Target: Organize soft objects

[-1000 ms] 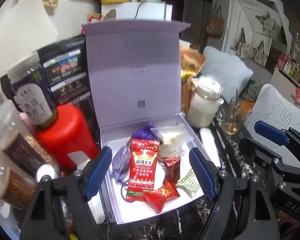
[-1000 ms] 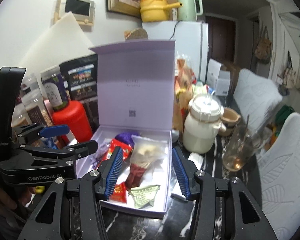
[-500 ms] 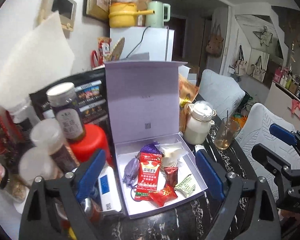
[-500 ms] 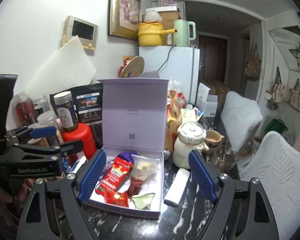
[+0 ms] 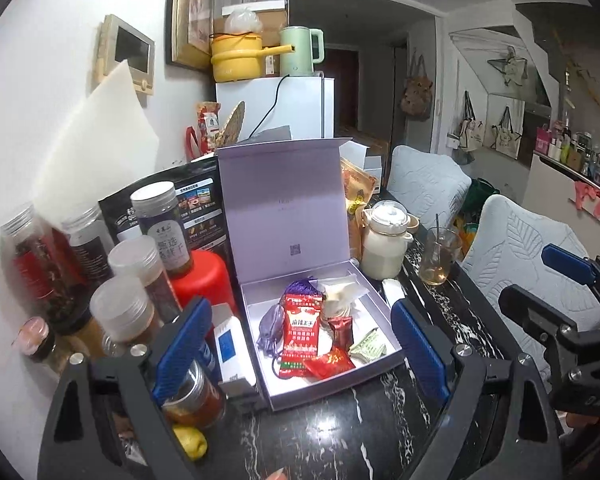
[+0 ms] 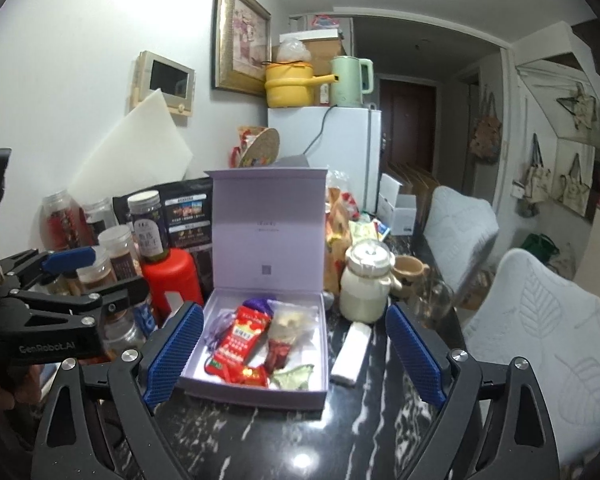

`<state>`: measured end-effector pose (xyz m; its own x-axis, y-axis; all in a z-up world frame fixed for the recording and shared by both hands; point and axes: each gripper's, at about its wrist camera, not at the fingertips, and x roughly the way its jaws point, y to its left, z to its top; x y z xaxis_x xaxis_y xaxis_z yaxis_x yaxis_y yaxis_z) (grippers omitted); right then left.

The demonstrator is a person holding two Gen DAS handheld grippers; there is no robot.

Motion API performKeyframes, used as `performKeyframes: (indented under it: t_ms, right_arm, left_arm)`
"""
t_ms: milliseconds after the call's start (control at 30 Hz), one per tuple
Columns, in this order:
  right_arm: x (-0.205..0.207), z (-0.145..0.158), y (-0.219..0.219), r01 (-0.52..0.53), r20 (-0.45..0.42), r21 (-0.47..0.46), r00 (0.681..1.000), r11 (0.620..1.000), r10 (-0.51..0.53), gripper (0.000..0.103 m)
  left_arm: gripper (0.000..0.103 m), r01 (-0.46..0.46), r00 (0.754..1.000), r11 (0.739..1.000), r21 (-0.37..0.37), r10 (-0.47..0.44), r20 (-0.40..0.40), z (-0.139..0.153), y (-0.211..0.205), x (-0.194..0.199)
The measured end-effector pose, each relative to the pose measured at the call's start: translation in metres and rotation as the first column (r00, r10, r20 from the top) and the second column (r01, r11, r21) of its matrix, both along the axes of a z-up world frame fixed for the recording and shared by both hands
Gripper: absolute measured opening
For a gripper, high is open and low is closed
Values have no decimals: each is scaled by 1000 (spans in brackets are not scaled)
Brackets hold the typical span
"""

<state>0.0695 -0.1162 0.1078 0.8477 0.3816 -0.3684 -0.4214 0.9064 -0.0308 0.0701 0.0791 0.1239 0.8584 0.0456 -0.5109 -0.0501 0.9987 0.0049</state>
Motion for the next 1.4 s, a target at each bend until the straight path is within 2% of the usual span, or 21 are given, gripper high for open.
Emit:
performKeyframes:
  t_ms: [200,367,800,1033,1267,1400]
  right_arm:
    - [-22,-17,-9,35,-39,16,999,999,-34,94]
    - [-35,-35,-9,72,-76,-46,994,996,-75,94]
    - [-55,-64,-17,102,-148,-45,983,994,-108,94]
    - [-56,-68,-23,127,-168,-40,977,991,-132,94]
    - [-54,-66,-26,137,-173,-56,974,989,-145,94]
    - [-53,-64,-27,145,-172,-61,973,988,-154,94]
  left_arm:
    - [92,17,1000,1000,17,-16,-4,-12,-8,-22]
    - [92,20,999,999,31,-20,-25,-26,-16,-34]
    - [92,48,997,999,-3,-48,-61,-45,-25,-51]
    - [92,59,995,998,12,-58,-83,-50,-31,-49]
    - [92,68,993,998,-19,-69,-92,-53,-30,-44]
    - [92,78,992,997,-11,-78,-95,-54,-33,-42]
